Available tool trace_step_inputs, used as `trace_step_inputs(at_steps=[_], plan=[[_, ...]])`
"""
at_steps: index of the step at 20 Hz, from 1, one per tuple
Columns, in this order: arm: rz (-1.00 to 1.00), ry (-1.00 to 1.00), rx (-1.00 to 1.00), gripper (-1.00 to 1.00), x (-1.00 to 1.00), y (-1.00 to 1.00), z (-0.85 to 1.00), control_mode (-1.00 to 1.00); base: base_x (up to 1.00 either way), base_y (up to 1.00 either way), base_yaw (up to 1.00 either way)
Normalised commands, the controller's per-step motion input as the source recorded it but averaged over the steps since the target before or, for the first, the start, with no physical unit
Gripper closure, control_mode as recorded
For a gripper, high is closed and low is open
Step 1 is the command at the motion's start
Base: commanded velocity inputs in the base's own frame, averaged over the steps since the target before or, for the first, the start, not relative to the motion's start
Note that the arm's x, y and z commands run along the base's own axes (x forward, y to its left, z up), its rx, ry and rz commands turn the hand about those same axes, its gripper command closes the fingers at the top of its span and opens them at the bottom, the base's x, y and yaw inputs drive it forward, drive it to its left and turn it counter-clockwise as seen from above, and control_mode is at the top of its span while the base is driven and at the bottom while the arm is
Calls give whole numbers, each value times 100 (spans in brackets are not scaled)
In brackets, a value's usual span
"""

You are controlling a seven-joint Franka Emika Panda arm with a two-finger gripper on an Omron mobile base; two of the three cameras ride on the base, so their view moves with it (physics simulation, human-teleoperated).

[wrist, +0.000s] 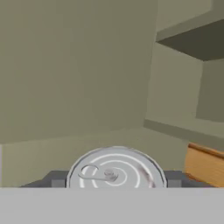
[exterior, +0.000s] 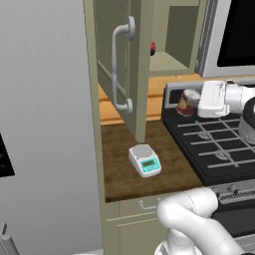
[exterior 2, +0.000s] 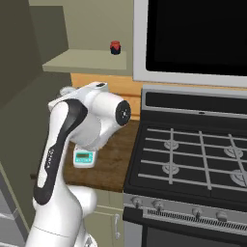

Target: Pick the canned food and place it on the digital scale for weighing, and close the cabinet.

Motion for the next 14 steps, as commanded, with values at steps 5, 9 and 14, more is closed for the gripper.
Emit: trace_step_inputs(at_steps=[5,9,14], plan=[[37,-1,-24,100,8,0,-95,-100,0,0,0],[31,-10,-9,100,32,0,-100,-100,0,0,0],[15,-10,-3,100,59,8,-89,-100,0,0,0]])
